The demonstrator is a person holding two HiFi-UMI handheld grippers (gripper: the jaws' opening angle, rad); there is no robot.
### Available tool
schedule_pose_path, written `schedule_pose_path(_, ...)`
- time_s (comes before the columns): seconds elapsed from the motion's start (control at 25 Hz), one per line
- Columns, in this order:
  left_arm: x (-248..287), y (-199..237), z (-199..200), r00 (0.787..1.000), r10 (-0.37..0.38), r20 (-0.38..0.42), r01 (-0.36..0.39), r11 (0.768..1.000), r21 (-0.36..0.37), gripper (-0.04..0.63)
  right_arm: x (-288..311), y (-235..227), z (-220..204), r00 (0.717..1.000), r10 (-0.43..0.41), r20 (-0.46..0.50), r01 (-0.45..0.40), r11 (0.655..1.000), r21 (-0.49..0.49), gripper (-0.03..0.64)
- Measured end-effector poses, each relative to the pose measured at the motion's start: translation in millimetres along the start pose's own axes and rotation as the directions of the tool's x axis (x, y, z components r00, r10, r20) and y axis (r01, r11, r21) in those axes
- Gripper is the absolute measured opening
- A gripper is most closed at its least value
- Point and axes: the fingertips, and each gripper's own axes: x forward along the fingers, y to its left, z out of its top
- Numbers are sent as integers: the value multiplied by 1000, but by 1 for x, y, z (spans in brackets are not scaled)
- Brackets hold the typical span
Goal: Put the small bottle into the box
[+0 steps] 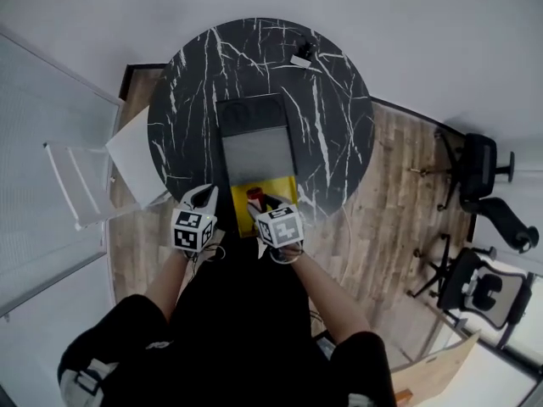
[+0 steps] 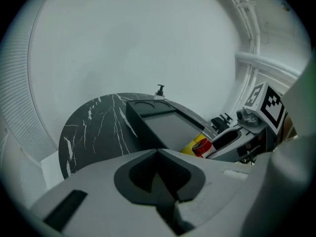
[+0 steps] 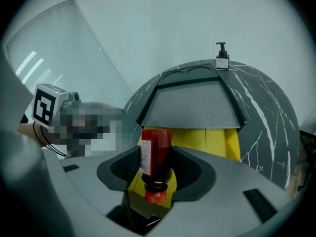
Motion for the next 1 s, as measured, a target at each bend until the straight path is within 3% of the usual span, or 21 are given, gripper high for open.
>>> schedule_pose_path(0.56,5,3,-24,997,-41,-58,41,999,1,-3,46,0,-8,994,-30,-105,33,999,30,190)
schedule_pose_path(1.0,7,9,-23,997,-43,-66,44,999,12,-3,68,0,6,992,-9,-125,26,990,138,190)
